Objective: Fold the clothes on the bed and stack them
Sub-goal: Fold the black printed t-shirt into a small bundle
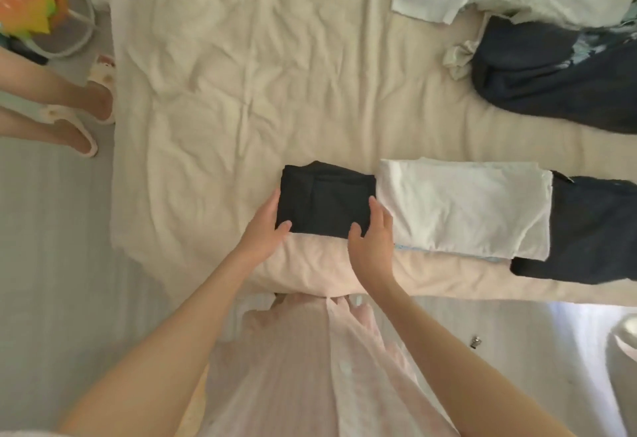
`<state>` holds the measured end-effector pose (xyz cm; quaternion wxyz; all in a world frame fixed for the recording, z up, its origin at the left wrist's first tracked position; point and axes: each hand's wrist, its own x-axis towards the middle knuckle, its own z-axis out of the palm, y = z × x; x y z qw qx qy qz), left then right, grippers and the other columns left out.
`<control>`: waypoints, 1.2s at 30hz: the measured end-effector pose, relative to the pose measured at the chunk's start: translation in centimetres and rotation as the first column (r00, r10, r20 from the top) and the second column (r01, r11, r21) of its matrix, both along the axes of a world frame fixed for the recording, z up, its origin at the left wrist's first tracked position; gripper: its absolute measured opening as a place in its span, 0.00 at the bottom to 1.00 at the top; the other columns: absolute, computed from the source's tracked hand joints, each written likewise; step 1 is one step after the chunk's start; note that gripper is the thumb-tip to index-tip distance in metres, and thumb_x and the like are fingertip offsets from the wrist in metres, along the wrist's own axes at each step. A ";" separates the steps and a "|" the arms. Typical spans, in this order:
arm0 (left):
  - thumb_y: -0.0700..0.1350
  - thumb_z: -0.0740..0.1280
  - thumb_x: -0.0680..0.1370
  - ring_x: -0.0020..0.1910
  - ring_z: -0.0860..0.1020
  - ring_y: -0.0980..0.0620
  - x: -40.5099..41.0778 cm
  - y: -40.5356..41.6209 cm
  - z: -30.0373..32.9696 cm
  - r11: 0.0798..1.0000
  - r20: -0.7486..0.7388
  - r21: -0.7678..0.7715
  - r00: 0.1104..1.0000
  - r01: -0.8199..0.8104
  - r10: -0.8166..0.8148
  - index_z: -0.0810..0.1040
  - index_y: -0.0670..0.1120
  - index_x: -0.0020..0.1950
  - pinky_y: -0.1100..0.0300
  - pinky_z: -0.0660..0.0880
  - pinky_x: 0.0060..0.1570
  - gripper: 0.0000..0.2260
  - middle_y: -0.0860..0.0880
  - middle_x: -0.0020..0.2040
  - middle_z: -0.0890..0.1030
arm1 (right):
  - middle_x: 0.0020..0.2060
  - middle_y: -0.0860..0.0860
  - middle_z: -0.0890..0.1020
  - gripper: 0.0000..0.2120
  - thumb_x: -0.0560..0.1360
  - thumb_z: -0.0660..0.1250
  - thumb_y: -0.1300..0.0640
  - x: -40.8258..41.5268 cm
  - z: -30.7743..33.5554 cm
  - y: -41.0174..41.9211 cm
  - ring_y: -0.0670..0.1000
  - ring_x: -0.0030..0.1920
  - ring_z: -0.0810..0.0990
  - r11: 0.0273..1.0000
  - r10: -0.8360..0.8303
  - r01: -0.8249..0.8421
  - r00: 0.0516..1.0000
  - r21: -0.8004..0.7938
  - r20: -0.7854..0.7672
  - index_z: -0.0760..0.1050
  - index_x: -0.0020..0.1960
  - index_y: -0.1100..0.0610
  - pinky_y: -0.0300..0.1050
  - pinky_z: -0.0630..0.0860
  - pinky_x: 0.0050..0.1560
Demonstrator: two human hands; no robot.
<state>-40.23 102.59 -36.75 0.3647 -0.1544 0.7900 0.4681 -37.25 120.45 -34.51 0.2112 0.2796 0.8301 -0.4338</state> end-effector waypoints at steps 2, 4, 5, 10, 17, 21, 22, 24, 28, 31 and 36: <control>0.41 0.60 0.81 0.74 0.56 0.57 1.5 0.2 0.4 0.994 0.012 -0.086 0.997 0.071 -0.071 0.51 0.50 0.77 0.68 0.55 0.68 0.28 0.55 0.76 0.55 | 0.75 0.51 0.57 0.26 0.80 0.57 0.58 1.0 0.5 -0.3 0.50 0.75 0.55 0.981 0.188 -0.189 0.981 0.035 0.038 0.56 0.76 0.55 0.46 0.56 0.73; 0.46 0.59 0.81 0.76 0.54 0.53 3.2 0.0 1.3 0.973 0.038 -0.186 0.990 0.139 -0.134 0.50 0.50 0.77 0.59 0.54 0.72 0.27 0.50 0.77 0.53 | 0.76 0.51 0.56 0.25 0.81 0.57 0.54 1.5 1.3 -0.7 0.50 0.76 0.52 0.940 0.329 -0.334 0.942 0.070 0.070 0.55 0.76 0.53 0.46 0.52 0.74; 0.48 0.58 0.81 0.76 0.53 0.52 4.1 -0.4 1.9 0.955 0.029 -0.239 0.985 0.173 -0.171 0.50 0.50 0.77 0.56 0.54 0.72 0.27 0.49 0.78 0.53 | 0.76 0.51 0.55 0.25 0.81 0.57 0.53 1.5 1.8 -1.0 0.50 0.76 0.51 0.908 0.402 -0.408 0.913 0.096 0.075 0.55 0.76 0.53 0.47 0.51 0.74; 0.52 0.56 0.81 0.76 0.50 0.48 5.1 -5.0 7.1 0.854 -0.168 -0.493 0.945 0.167 -0.282 0.52 0.51 0.77 0.52 0.52 0.72 0.26 0.48 0.78 0.51 | 0.77 0.51 0.51 0.28 0.80 0.56 0.47 -1.2 5.4 -4.2 0.51 0.77 0.47 0.693 0.682 -0.664 0.730 0.281 0.041 0.53 0.77 0.51 0.52 0.42 0.74; 0.53 0.55 0.81 0.77 0.47 0.49 2.2 -18.0 13.5 0.845 -0.339 -0.534 0.918 -0.009 -0.205 0.52 0.52 0.77 0.49 0.47 0.74 0.26 0.48 0.78 0.51 | 0.77 0.53 0.52 0.29 0.80 0.55 0.44 -6.7 11.3 -15.5 0.54 0.77 0.47 0.570 0.791 -0.679 0.606 0.462 -0.086 0.53 0.77 0.52 0.55 0.44 0.75; 0.54 0.54 0.81 0.77 0.45 0.49 1.4 -28.6 15.7 0.846 -0.365 -0.532 0.896 0.022 -0.252 0.50 0.53 0.77 0.49 0.44 0.74 0.26 0.49 0.78 0.48 | 0.77 0.53 0.53 0.28 0.80 0.55 0.44 -7.3 12.6 -25.4 0.54 0.77 0.48 0.635 0.744 -0.611 0.649 0.474 -0.159 0.53 0.77 0.52 0.56 0.44 0.75; 0.55 0.54 0.81 0.77 0.45 0.49 1.3 -31.4 16.2 0.838 -0.368 -0.544 0.881 0.055 -0.297 0.49 0.53 0.77 0.49 0.45 0.74 0.27 0.49 0.78 0.48 | 0.77 0.53 0.54 0.28 0.80 0.55 0.44 -7.1 12.9 -28.0 0.54 0.77 0.48 0.667 0.712 -0.579 0.681 0.468 -0.172 0.53 0.77 0.52 0.56 0.44 0.75; 0.55 0.55 0.80 0.77 0.46 0.48 1.1 -36.7 17.2 0.810 -0.383 -0.582 0.855 0.072 -0.350 0.51 0.53 0.77 0.47 0.47 0.74 0.27 0.48 0.78 0.50 | 0.76 0.53 0.55 0.28 0.80 0.56 0.44 -6.9 13.5 -33.2 0.53 0.77 0.48 0.717 0.664 -0.542 0.722 0.438 -0.193 0.54 0.76 0.51 0.57 0.45 0.75; 0.55 0.56 0.80 0.77 0.47 0.47 0.7 -44.1 18.5 0.815 -0.382 -0.576 0.860 0.066 -0.339 0.51 0.53 0.77 0.48 0.46 0.74 0.27 0.47 0.78 0.51 | 0.76 0.52 0.55 0.28 0.79 0.56 0.43 -6.2 14.8 -40.9 0.53 0.77 0.48 0.738 0.645 -0.531 0.735 0.417 -0.207 0.54 0.76 0.50 0.57 0.43 0.74; 0.56 0.55 0.80 0.77 0.47 0.47 -1.3 -47.3 18.2 0.812 -0.361 -0.573 0.856 0.110 -0.370 0.51 0.53 0.77 0.47 0.48 0.74 0.27 0.48 0.78 0.51 | 0.76 0.52 0.55 0.29 0.79 0.56 0.44 -7.9 15.3 -44.4 0.53 0.77 0.48 0.738 0.636 -0.510 0.745 0.442 -0.202 0.54 0.76 0.50 0.57 0.44 0.74; 0.57 0.53 0.81 0.77 0.45 0.47 -6.8 -51.1 17.4 0.801 -0.335 -0.557 0.824 0.219 -0.458 0.49 0.53 0.77 0.47 0.47 0.74 0.27 0.48 0.78 0.49 | 0.76 0.53 0.56 0.29 0.79 0.56 0.43 -12.4 15.7 -47.9 0.53 0.77 0.49 0.774 0.572 -0.421 0.784 0.473 -0.239 0.55 0.76 0.51 0.57 0.44 0.74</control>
